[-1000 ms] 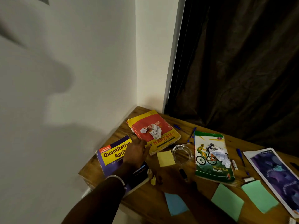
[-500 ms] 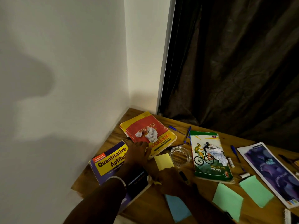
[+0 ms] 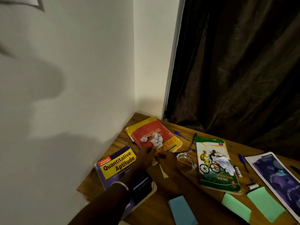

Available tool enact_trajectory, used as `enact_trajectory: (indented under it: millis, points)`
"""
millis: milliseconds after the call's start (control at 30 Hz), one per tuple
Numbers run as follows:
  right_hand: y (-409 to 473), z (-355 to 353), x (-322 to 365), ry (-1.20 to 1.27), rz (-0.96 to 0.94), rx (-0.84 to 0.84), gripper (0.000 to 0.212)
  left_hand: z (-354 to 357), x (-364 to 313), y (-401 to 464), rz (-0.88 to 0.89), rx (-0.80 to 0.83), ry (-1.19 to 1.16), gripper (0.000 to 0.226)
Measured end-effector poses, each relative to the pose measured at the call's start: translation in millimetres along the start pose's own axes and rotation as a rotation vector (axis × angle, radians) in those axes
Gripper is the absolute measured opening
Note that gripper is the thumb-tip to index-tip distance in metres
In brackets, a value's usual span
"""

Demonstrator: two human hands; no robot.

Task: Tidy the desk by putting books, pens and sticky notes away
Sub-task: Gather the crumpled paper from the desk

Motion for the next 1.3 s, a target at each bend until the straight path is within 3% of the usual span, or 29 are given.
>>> enact_trajectory:
  millis: [67,133,267,367,433,533,600,700,833,1000,1100,1167,1300]
  points:
    - [12.0,7.9,8.2,0.053,0.034,-0.02,0.013,1.2,-0.4,-2.9,-0.08,0.084,-0.25,0.021]
    - [21.0,16.6,13.7,0.05,0.055,0.0,0.015,-4.7,-1.5,-7.4,-0.091,0.117,-0.343,0.023]
    - [35.0,16.6,17.0,0.038,-0.03,0.051,0.014,-20.8,5.3,-7.9,-0.117,0.005,-0.436,0.024]
    - [47.1,3.4,15.3,-0.243,-0.086,-0.075,0.018,-33.7,12.1,-5.5,-0.195,-0.128,-0.545,0.022]
    - [60.7,-6.9,12.5,-0.497,-0.115,-0.098,0.035,-37.0,14.3,-6.0,-0.256,-0.09,-0.584,0.017]
    - [83.8,-13.8,14.9,-0.702,-0.058,0.023,0.065,-39.9,15.0,-4.9,-0.353,0.007,-0.619,0.021]
    - [101.3,-12.6,15.9,-0.749,-0.025,0.117,0.073,-41.7,17.7,-2.5,-0.381,0.039,-0.652,0.024]
    - [120.1,-7.3,11.2,-0.744,-0.009,0.21,0.069,-42.7,22.9,1.8,-0.378,0.075,-0.725,0.03]
    - [129.6,-2.1,-12.9,-0.705,-0.043,0.222,0.042,-46.1,27.8,5.3,-0.375,0.073,-0.758,0.044]
    - [126.8,-3.6,-26.2,-0.591,-0.075,0.065,0.03,-48.9,30.7,14.3,-0.368,0.106,-0.755,0.055]
    - [117.6,-4.3,-9.9,-0.471,-0.203,-0.042,0.025,-49.2,25.1,23.0,-0.371,0.094,-0.755,0.064]
    - [106.9,-3.0,4.3,-0.377,-0.294,-0.023,0.027,-46.8,20.3,30.4,-0.368,0.09,-0.759,0.068]
    - [90.1,7.7,22.2,-0.257,-0.363,0.198,0.047,-38.6,9.3,41.6,-0.292,0.194,-0.952,0.069]
Point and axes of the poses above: each hand's wrist, its own y-axis towards the middle knuckle, its own z-axis out of the palm, x = y × z, the point moved 2 cm from there along y, towards the middle knuckle, and after that the axes turned 13 degrees about x, right-handed, at the moved point
